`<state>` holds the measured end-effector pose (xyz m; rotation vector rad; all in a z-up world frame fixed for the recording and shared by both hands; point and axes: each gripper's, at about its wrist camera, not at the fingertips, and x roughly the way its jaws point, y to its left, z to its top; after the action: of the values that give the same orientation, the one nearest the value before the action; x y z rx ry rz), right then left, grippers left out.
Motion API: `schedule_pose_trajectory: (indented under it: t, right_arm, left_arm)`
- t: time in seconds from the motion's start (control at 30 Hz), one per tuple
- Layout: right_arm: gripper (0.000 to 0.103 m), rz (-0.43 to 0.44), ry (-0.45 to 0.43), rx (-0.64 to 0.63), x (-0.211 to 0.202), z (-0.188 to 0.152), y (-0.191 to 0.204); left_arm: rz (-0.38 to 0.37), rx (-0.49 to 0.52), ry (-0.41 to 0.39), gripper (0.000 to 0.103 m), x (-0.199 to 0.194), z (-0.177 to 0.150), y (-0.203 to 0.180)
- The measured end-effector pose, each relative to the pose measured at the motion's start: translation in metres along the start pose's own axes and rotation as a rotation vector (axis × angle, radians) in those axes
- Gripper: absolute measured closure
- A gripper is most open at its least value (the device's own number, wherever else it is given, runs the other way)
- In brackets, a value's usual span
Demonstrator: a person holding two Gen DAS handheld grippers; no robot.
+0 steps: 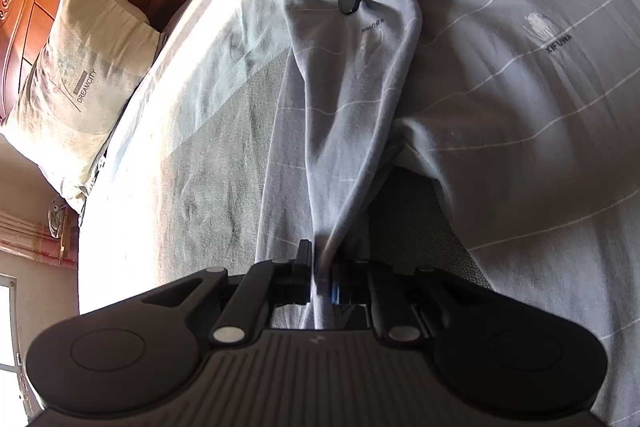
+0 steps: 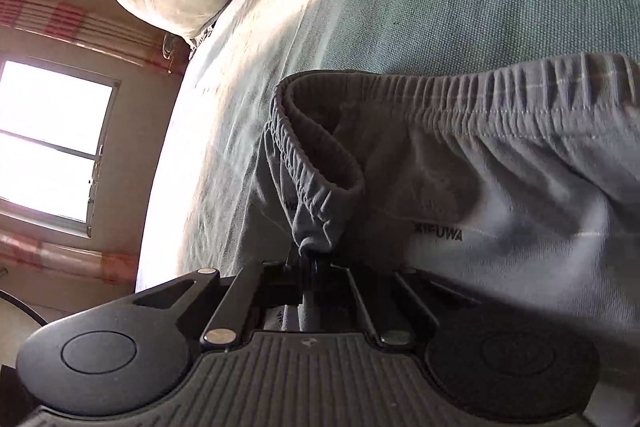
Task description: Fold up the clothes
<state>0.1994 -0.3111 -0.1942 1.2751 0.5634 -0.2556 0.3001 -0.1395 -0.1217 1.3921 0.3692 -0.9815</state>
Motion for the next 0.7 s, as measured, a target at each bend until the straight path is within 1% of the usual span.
schedule_pose_trajectory:
  t: [0.03, 0.07, 0.1, 0.17, 0.23, 0.33, 0.37, 0.4, 0.43, 0.5, 0.53, 0.63, 0.67, 0.7]
  right_arm:
    - [0.101, -0.010, 0.004, -0.018, 0.000, 0.000, 0.002]
    - [0.101, -0.024, 0.011, -0.046, 0.001, 0.001, 0.006]
    - [0.101, -0.033, 0.019, -0.067, 0.003, 0.003, 0.009]
    - [0.101, -0.043, 0.036, -0.096, 0.009, 0.006, 0.017]
    - [0.101, -0.042, 0.041, -0.110, 0.011, 0.009, 0.019]
    - [0.101, -0.037, 0.039, -0.113, 0.012, 0.011, 0.020]
    - [0.101, -0.036, 0.038, -0.112, 0.012, 0.011, 0.020]
    - [0.101, -0.036, 0.037, -0.111, 0.011, 0.012, 0.019]
    - [0.101, -0.036, 0.037, -0.111, 0.011, 0.012, 0.019]
    - [0.101, -0.035, 0.036, -0.111, 0.011, 0.012, 0.018]
    - [0.101, -0.035, 0.036, -0.111, 0.011, 0.012, 0.018]
    - [0.101, -0.038, 0.043, -0.126, 0.010, 0.014, 0.019]
    - [0.101, -0.039, 0.048, -0.133, 0.010, 0.015, 0.019]
    - [0.101, -0.036, 0.051, -0.136, 0.009, 0.015, 0.019]
  left_arm:
    - [0.009, 0.008, -0.004, 0.085, -0.001, -0.001, 0.001]
    - [0.017, 0.017, -0.007, 0.075, -0.002, -0.003, 0.001]
    - [0.049, 0.033, -0.012, 0.063, -0.002, -0.005, 0.002]
    - [0.097, 0.047, -0.001, 0.056, -0.002, -0.011, 0.002]
    - [0.140, 0.073, 0.009, 0.056, -0.001, -0.018, -0.002]
    - [0.224, 0.147, -0.027, 0.056, -0.005, -0.025, -0.014]
    - [0.221, 0.134, -0.016, 0.056, -0.006, -0.024, -0.015]
    - [0.194, 0.107, -0.001, 0.057, -0.005, -0.021, -0.015]
    - [0.150, 0.097, 0.013, 0.058, -0.005, -0.021, -0.017]
    - [0.165, 0.126, -0.003, 0.058, -0.008, -0.026, -0.022]
    - [0.160, 0.120, 0.002, 0.058, -0.009, -0.029, -0.020]
    - [0.143, 0.031, 0.070, 0.058, -0.012, -0.046, -0.007]
    - [0.138, 0.012, 0.089, 0.058, -0.014, -0.051, -0.005]
    - [0.123, 0.011, 0.088, 0.058, -0.015, -0.052, -0.006]
